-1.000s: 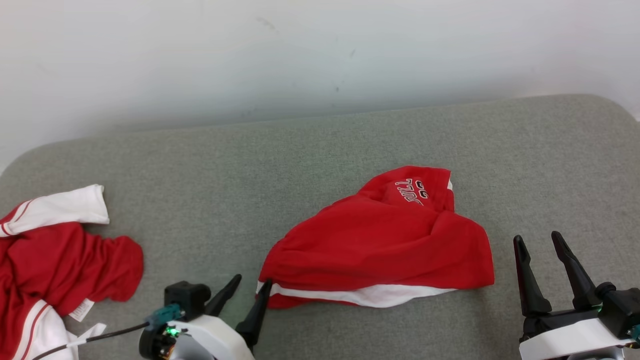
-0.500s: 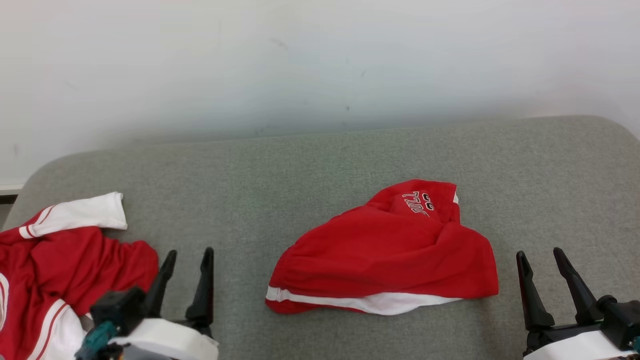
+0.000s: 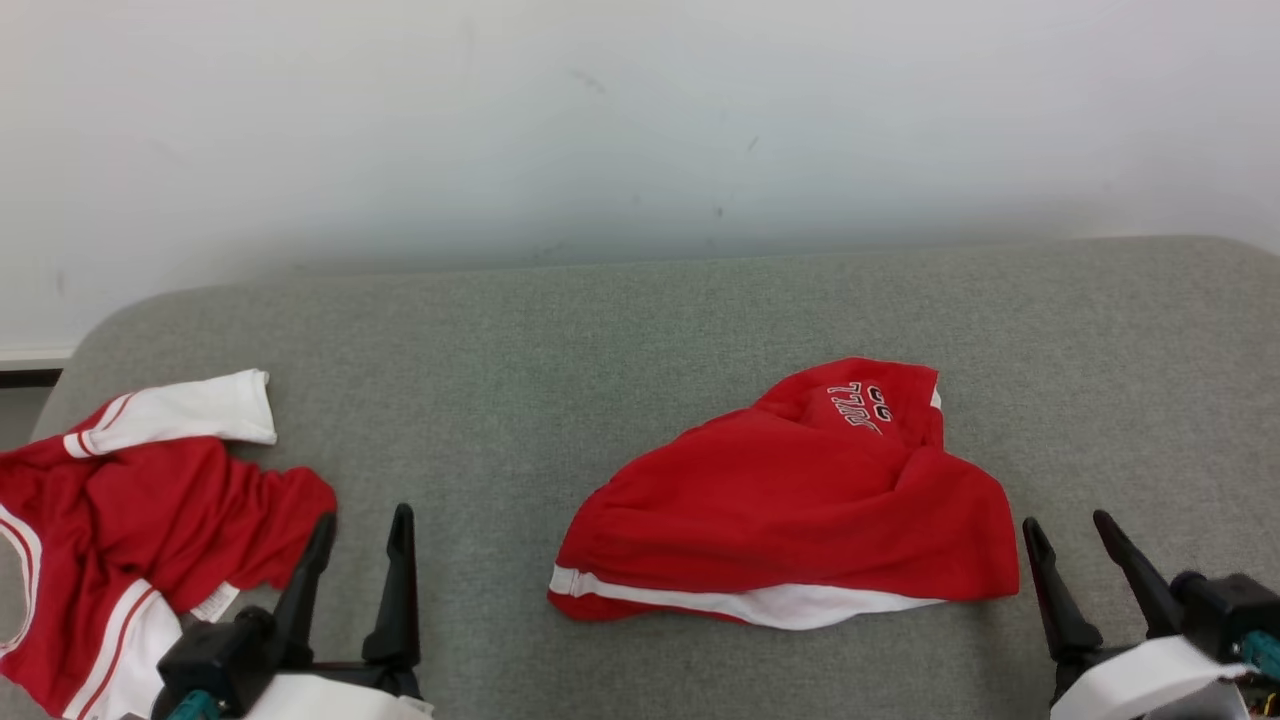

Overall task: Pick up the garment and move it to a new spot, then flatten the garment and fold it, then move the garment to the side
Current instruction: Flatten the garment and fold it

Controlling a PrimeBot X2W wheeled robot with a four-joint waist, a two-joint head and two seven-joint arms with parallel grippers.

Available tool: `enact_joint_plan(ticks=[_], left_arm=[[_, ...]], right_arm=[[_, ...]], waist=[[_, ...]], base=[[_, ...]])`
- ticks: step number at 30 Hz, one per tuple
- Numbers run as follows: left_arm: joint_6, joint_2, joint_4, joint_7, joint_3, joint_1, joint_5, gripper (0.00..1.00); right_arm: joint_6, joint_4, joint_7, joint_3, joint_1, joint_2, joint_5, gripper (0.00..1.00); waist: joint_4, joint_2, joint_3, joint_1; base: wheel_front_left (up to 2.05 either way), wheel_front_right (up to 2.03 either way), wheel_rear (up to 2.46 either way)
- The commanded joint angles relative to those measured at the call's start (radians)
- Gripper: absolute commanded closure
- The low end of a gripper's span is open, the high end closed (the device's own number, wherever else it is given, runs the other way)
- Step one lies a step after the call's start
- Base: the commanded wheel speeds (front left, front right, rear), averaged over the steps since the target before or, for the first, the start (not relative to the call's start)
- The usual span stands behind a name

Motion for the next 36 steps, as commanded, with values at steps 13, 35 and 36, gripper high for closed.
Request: enact_joint_plan(ticks=[13,35,36], left_arm=[[-0.092,-0.064,0.029,-0.002,0.069,-0.039,0.082,0.0],[-0.147,-0.113,0.059,-0.002,0.104,-0.06,0.114,0.0],[-0.148,-0.115,0.061,-0.002,0.103,-0.065,0.113,0.0]], right_arm=[[-0.002,0.198,0.375,0.116,-0.191,-0.084,0.324,0.0],[-0.002,0.052,0.412,0.157,-0.277,-0.162,0.526,1.0],[-0.002,0.068,0.426,0.153,-0.299,-0.168,0.529,1.0]], waist=[[0.086,0.0,0.074,0.0],[0.148,0.0,0.111,0.0],[0.155,0.0,0.121,0.0]], base=[[0.0,0.0,0.0],[0.0,0.0,0.0],[0.0,0.0,0.0]])
